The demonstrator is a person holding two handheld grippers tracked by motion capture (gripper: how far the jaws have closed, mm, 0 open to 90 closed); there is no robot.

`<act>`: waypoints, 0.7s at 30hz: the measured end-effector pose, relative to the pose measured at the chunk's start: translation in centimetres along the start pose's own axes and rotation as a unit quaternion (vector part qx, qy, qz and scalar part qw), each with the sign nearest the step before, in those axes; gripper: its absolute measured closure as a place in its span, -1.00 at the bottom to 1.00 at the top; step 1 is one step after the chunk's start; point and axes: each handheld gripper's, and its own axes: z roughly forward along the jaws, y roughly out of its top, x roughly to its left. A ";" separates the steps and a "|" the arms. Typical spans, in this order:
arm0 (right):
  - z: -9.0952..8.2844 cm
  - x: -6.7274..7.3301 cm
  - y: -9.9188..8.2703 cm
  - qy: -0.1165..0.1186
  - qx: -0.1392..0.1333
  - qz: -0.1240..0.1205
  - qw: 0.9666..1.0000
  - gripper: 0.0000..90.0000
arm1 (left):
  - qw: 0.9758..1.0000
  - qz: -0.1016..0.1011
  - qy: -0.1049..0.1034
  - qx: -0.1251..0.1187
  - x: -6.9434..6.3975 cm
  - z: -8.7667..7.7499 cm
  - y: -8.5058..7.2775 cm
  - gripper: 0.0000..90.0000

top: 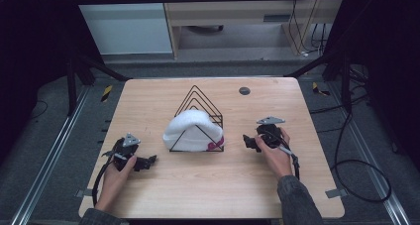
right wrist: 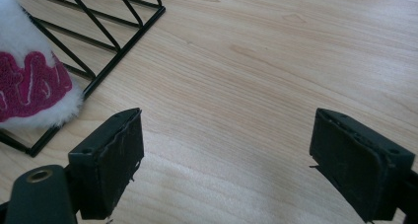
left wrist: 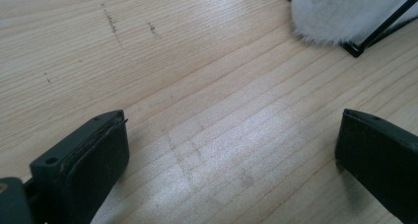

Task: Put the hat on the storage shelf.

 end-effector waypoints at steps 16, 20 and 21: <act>1.9 0.3 0.0 -0.008 0.014 0.010 1.000 -0.71 | 1.000 0.000 -0.001 0.000 0.0 0.0 0.0 -1.00; 2.1 0.3 -0.4 -0.009 0.017 0.013 1.000 -0.72 | 1.000 0.000 -0.001 0.000 0.0 0.0 0.0 -1.00; 2.1 0.4 -0.4 -0.010 0.019 0.014 1.000 -0.72 | 1.000 0.000 -0.001 0.000 0.0 0.0 0.0 -1.00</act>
